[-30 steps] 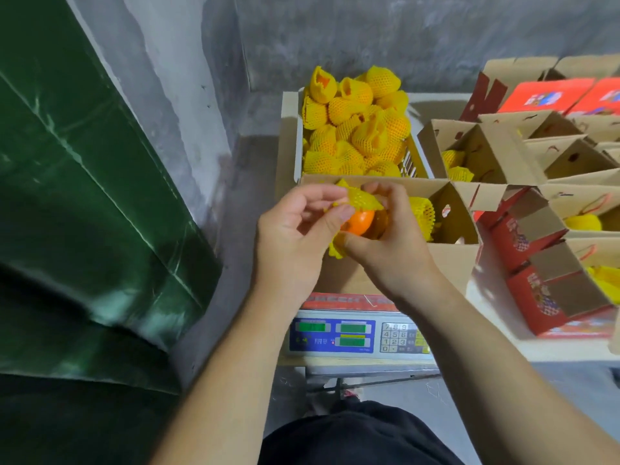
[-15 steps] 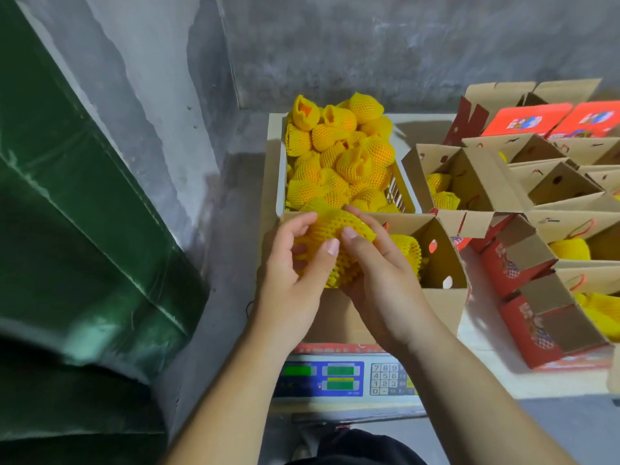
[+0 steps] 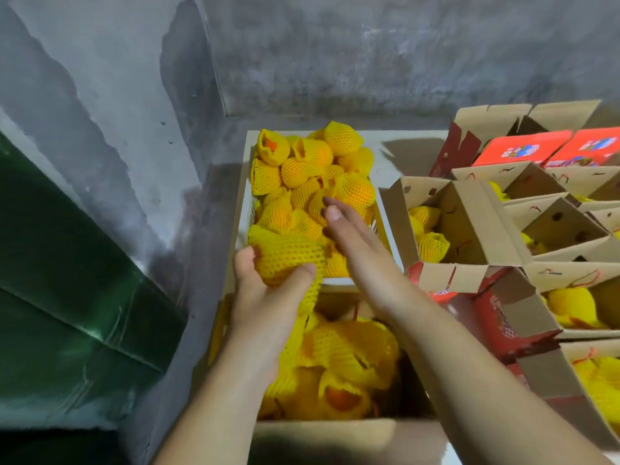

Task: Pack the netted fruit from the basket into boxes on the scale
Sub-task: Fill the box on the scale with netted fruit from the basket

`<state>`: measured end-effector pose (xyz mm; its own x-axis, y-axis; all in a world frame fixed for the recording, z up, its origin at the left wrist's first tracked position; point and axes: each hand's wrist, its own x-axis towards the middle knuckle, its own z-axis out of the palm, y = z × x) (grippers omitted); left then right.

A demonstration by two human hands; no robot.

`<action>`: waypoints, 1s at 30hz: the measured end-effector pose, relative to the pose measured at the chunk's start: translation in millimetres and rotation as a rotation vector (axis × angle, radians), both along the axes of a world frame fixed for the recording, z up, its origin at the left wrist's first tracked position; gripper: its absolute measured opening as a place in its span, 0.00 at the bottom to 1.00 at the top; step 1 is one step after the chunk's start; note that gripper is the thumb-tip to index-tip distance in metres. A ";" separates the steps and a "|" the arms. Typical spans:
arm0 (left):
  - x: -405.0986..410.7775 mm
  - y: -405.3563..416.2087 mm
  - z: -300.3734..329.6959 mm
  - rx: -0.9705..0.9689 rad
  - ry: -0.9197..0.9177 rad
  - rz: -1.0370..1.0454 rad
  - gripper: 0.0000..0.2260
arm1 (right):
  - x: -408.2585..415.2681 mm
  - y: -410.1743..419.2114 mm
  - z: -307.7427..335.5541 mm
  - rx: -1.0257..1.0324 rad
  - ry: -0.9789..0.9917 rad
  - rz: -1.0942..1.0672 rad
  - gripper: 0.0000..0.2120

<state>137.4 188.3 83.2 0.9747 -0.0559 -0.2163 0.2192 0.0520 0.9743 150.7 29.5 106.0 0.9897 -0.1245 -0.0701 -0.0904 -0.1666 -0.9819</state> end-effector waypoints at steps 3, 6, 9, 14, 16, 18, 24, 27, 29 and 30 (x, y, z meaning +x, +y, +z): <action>27.9 -14.0 -1.6 0.075 0.052 0.005 0.38 | 78.8 -62.8 -19.9 -0.434 -0.010 -0.186 0.25; 64.5 -25.9 -4.1 0.202 0.085 -0.041 0.36 | 144.9 -110.2 -47.2 -0.900 0.210 -0.020 0.37; 113.1 -40.8 -11.0 0.391 0.017 -0.008 0.38 | 178.3 -130.7 -76.3 -1.123 0.292 0.098 0.41; 167.9 -60.1 -29.6 0.448 0.042 -0.026 0.33 | 191.4 -135.8 -103.8 -1.306 0.163 -0.036 0.33; 170.1 -63.2 -39.5 0.410 0.079 -0.047 0.31 | 190.2 -143.0 -107.4 -1.231 0.073 -0.021 0.33; 166.8 -65.9 -48.7 0.397 0.111 -0.033 0.31 | 184.6 -152.2 -104.6 -1.070 0.023 0.021 0.35; 158.2 -67.8 -58.0 0.379 0.141 0.053 0.32 | 155.2 -139.6 -93.5 -0.600 -0.163 -0.223 0.42; 157.5 -63.1 -55.7 0.430 0.098 0.034 0.32 | 151.4 -127.4 -85.1 -0.839 -0.062 -0.182 0.48; 159.5 -61.0 -52.1 0.468 0.072 -0.010 0.34 | 154.1 -122.0 -80.3 -1.126 0.126 -0.047 0.48; 161.3 -60.3 -50.4 0.502 0.053 -0.031 0.35 | 156.4 -118.5 -78.8 -1.204 0.218 0.034 0.46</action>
